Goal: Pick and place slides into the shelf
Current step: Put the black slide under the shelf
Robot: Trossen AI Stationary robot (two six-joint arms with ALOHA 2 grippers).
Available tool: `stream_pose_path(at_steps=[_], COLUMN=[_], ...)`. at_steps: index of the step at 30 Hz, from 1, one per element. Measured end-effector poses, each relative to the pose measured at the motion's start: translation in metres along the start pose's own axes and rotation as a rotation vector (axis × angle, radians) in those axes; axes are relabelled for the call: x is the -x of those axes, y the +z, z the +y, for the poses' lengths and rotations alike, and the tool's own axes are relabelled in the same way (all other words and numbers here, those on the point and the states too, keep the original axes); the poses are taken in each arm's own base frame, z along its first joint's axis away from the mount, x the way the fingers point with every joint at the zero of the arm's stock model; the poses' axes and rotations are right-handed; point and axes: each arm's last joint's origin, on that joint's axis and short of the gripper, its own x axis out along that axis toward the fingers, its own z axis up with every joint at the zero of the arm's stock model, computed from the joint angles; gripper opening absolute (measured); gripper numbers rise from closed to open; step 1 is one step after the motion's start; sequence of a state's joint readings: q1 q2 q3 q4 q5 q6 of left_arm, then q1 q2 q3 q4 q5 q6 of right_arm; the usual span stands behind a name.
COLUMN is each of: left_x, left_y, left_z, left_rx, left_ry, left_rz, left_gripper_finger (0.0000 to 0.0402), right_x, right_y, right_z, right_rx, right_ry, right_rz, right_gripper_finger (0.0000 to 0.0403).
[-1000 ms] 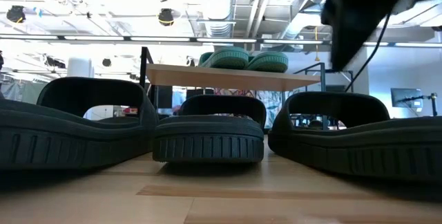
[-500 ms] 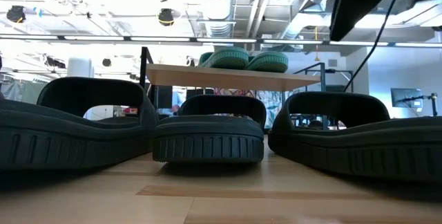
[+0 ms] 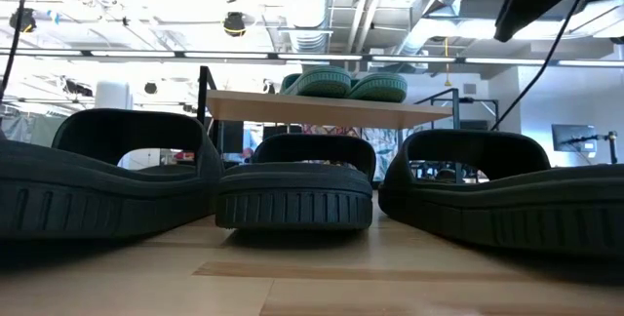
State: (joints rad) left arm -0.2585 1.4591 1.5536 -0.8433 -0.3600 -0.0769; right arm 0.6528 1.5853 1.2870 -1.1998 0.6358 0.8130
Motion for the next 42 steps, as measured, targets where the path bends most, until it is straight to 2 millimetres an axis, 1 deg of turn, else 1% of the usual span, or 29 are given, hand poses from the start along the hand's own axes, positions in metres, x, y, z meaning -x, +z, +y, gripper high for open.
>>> stream_pose_path(at_steps=[2,5,11,15,19,22,26,34,38,42], left_x=[0.004,0.012,0.028,0.039,0.048,0.057,0.068,0.081,0.082,0.082], left_y=[0.0,-0.003,-0.013,-0.017,-0.02,-0.022,-0.023,-0.025,-0.025,-0.025], left_z=[-0.001,-0.002,0.0,0.004,0.007,0.012,0.018,0.025,0.025,0.025], left_rx=[0.003,0.011,-0.01,-0.007,0.007,0.02,0.046,0.086,0.088,0.088], left_ry=[0.016,0.049,0.146,0.17,0.17,0.181,0.221,0.238,0.244,0.246], left_rz=[0.019,0.024,0.067,0.075,0.076,0.06,0.026,-0.015,-0.017,-0.017], left_gripper_finger=[0.0139,0.0139,0.0139,0.0139,0.0139,0.0139,0.0139,0.0139,0.0139,0.0139], right_x=[-0.003,-0.01,-0.03,-0.044,-0.055,-0.058,-0.061,-0.064,-0.071,-0.072], right_y=[0.0,-0.004,-0.004,-0.003,0.004,0.008,0.01,0.009,0.003,-0.001], right_z=[0.009,0.023,0.053,0.068,0.085,0.095,0.102,0.102,0.102,0.101], right_rx=[0.03,0.083,0.065,0.07,0.079,0.095,0.109,0.102,0.114,0.1], right_ry=[0.043,0.043,0.075,0.059,0.078,0.079,0.068,0.064,0.081,0.064], right_rz=[-0.017,-0.012,-0.015,-0.013,-0.035,-0.035,-0.019,-0.011,0.019,0.035], right_gripper_finger=[0.0116,0.0141,0.0202,0.0221,0.022,0.0214,0.0204,0.0185,0.0175,0.017])
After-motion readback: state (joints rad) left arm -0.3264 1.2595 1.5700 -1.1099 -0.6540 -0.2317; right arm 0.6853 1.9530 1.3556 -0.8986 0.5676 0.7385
